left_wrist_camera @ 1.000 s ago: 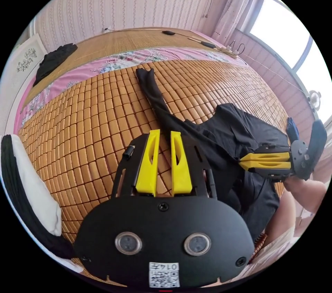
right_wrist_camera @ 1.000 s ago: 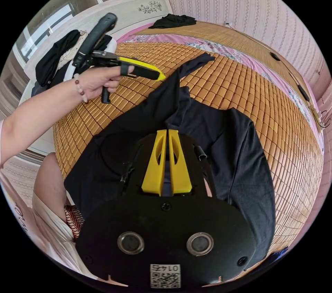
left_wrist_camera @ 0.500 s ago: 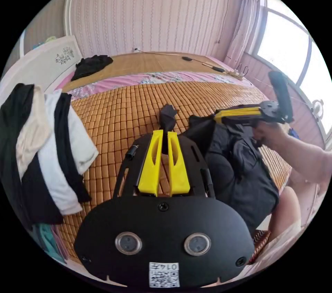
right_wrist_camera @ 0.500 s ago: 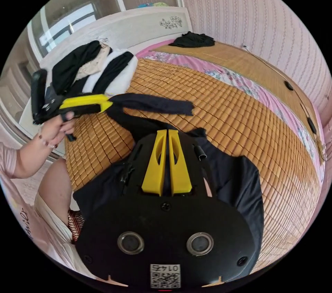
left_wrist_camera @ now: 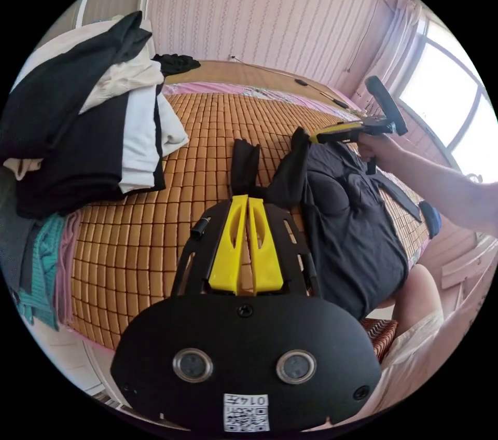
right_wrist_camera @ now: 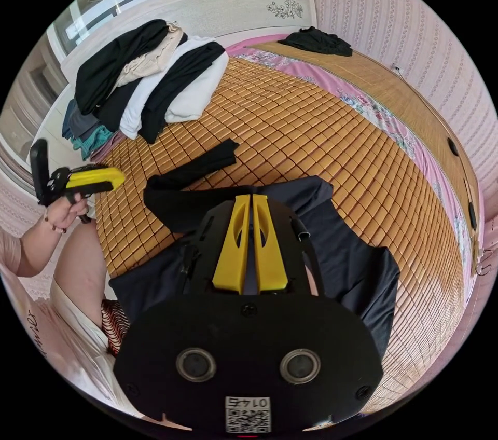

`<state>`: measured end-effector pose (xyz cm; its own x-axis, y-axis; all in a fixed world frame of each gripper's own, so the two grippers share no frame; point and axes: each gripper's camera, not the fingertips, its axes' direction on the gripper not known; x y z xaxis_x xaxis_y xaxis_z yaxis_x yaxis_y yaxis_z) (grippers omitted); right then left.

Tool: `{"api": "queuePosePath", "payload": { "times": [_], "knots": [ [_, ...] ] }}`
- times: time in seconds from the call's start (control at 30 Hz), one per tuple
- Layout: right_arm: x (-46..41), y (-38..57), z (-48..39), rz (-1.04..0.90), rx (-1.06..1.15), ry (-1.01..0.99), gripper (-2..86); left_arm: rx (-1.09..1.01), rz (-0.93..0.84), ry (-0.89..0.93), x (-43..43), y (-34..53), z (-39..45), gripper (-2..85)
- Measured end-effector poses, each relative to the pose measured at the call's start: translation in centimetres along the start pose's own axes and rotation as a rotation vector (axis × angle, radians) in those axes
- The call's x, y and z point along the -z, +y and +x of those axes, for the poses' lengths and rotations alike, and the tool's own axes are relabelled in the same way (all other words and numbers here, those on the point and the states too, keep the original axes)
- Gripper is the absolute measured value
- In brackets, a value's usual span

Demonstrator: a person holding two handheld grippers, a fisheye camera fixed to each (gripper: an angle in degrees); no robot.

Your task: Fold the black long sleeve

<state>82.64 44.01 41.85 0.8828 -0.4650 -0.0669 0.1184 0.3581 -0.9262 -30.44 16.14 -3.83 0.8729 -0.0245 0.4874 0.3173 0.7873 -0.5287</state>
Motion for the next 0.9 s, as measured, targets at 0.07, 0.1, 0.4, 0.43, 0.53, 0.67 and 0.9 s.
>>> {"api": "queuePosePath", "payload": {
  "times": [0.07,0.1,0.4,0.43,0.53,0.67,0.9],
  "knots": [
    [-0.3,0.7,0.4,-0.016,0.003,0.02,0.0,0.013,-0.002,0.009,-1.8,-2.9,-0.4,0.5],
    [-0.5,1.1,0.6,-0.023,0.005,0.03,0.0,0.007,-0.011,-0.025,-3.3,-4.8,-0.3,3.7],
    [-2.4,2.0,1.3,-0.007,0.002,0.067,0.0,-0.002,-0.28,-0.146,-6.0,-9.0,-0.9,1.7],
    [-2.7,1.7,1.0,0.006,0.01,0.081,0.0,0.029,-0.254,-0.14,-4.7,-8.5,-1.4,1.4],
    [-4.2,0.4,0.0,0.03,0.055,0.043,0.0,0.21,-0.058,-0.037,3.8,-4.3,-4.6,1.3],
    [-7.3,-2.0,-1.5,0.037,0.096,0.003,0.0,0.369,0.112,0.072,14.0,2.6,-8.4,0.3],
    [-15.0,-6.7,-1.3,-0.039,0.029,0.044,0.1,0.52,0.076,-0.077,19.9,7.2,-13.8,-0.8]
  ]
}}
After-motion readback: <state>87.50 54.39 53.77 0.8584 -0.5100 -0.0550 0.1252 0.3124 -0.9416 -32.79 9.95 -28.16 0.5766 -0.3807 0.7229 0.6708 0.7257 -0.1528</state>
